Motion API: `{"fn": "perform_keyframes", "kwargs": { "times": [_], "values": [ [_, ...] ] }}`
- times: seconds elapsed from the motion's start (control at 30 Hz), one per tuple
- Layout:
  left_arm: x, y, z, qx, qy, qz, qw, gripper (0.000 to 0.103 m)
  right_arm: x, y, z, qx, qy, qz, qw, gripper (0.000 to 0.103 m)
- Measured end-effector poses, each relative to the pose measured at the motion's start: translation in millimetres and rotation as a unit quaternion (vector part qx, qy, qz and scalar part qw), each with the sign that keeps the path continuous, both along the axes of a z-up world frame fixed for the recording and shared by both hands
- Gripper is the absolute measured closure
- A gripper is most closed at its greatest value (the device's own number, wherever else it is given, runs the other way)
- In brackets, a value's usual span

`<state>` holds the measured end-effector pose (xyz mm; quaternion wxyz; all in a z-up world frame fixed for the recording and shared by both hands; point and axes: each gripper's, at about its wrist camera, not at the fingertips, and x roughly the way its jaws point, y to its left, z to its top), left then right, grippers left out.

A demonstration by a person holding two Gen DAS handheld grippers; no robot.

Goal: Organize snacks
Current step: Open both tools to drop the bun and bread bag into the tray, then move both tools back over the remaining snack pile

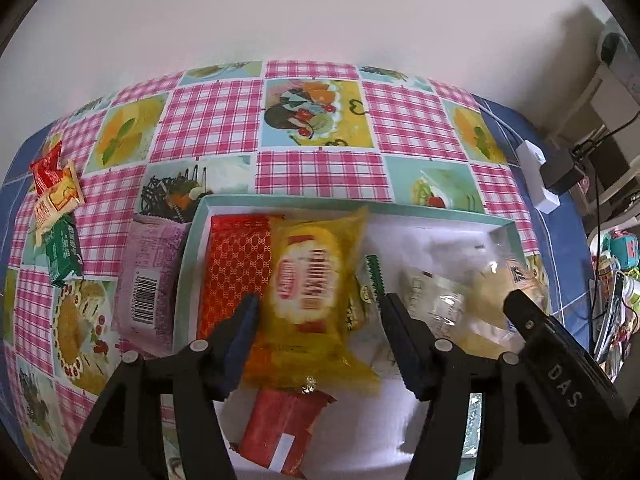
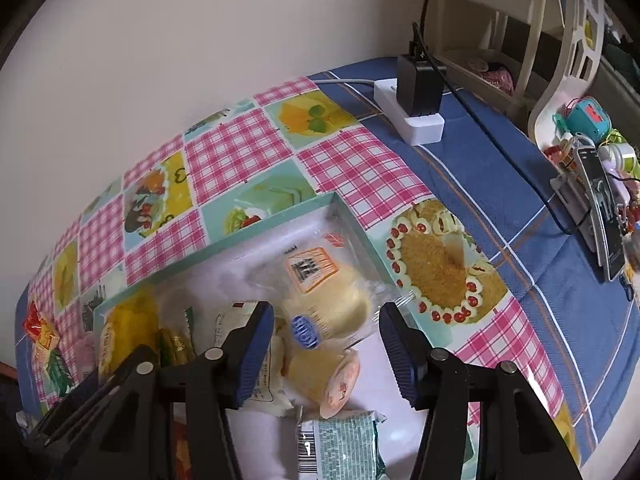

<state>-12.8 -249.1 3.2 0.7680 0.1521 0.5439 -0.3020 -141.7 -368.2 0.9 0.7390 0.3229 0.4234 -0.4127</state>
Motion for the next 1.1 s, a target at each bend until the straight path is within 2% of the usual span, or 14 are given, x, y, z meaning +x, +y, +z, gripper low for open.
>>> {"fn": "perform_keyframes", "kwargs": {
  "times": [0.13,0.27,0.3,0.57,0.9,1.0,1.1],
  "values": [
    [-3.2,1.6,7.4,0.006,-0.007,-0.001,1.0000,0.037,0.7,0.4,2.5,0.001,0.002,0.003,1.000,0.044],
    [-3.3,6.0,15.3,0.007,-0.006,0.008,0.9999,0.024,1.8,0.3,4.5,0.010,0.005,0.011,1.000,0.043],
    [-3.2,7.1,16.7,0.012,-0.007,0.011,0.9998,0.023,2.4,0.4,4.1,0.013,0.007,0.014,1.000,0.039],
    [-2.4,18.7,25.4,0.031,-0.013,0.027,0.9991,0.022,1.4,5.6,8.9,0.023,0.017,0.030,0.999,0.028],
    [5.6,37.7,24.5,0.052,-0.014,0.060,0.9967,0.020,-4.3,16.3,20.7,0.014,0.022,0.042,0.999,0.027],
    [7.4,43.2,26.4,0.055,-0.019,0.069,0.9959,0.012,-3.1,22.4,19.8,0.014,0.026,0.051,0.998,0.027],
    [9.7,50.0,29.9,0.051,-0.027,0.080,0.9951,0.012,-1.6,28.7,19.1,0.012,0.028,0.058,0.998,0.020]
  ]
}}
